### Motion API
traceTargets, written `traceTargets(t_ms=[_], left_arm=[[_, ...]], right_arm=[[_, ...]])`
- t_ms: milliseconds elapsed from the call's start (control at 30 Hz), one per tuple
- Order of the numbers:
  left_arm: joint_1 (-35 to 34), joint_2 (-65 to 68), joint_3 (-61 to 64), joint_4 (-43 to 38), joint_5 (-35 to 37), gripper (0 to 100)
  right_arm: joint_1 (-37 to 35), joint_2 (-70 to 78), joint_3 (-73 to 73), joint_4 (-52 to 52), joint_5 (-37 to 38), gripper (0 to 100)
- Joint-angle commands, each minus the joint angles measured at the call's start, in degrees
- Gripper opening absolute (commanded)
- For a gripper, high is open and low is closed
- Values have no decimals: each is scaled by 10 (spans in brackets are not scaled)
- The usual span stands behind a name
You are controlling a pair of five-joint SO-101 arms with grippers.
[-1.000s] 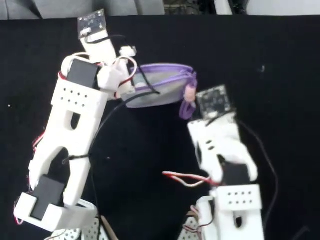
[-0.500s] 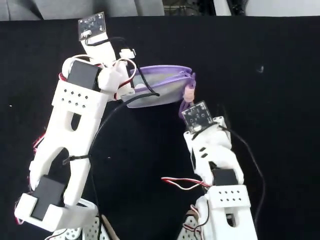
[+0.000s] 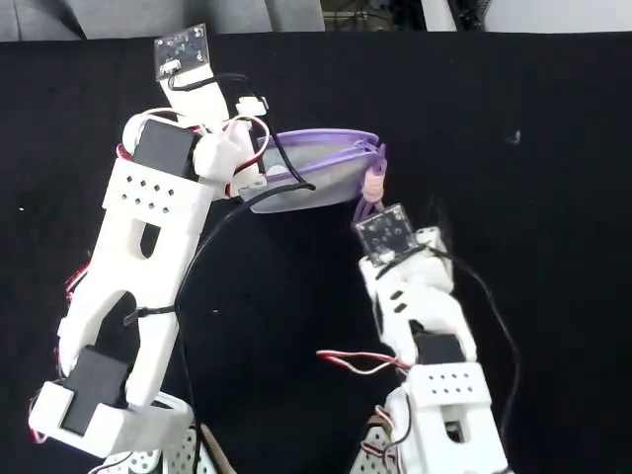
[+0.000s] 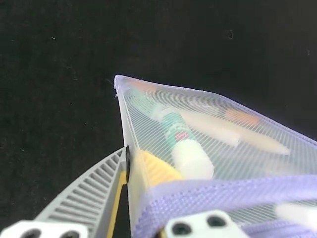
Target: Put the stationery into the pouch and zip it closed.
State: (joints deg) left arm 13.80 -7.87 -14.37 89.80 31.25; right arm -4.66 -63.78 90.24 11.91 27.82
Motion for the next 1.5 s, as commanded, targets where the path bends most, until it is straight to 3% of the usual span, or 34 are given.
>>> traceTargets(t_ms=[0,167,533,867,1167,1467], left_arm=[[-6,-11,-2,-5,-6,30],[-6,-11,0,-5,-6,30],[-7,-10,2,-8,-6,30],[-7,-5,2,-9,-7,30],[-8,-5,3,-4,-7,30],[-10,-5,3,-4,-7,30]], right_arm=[[-10,87,-84,-12,-31,292],[-11,226,-172,-38,-37,292],[-8,354,-184,-245,-34,292],[-2,232,-169,-180,-38,283],[-7,266,-191,-189,-38,26],[60,152,-190,-81,-38,11]])
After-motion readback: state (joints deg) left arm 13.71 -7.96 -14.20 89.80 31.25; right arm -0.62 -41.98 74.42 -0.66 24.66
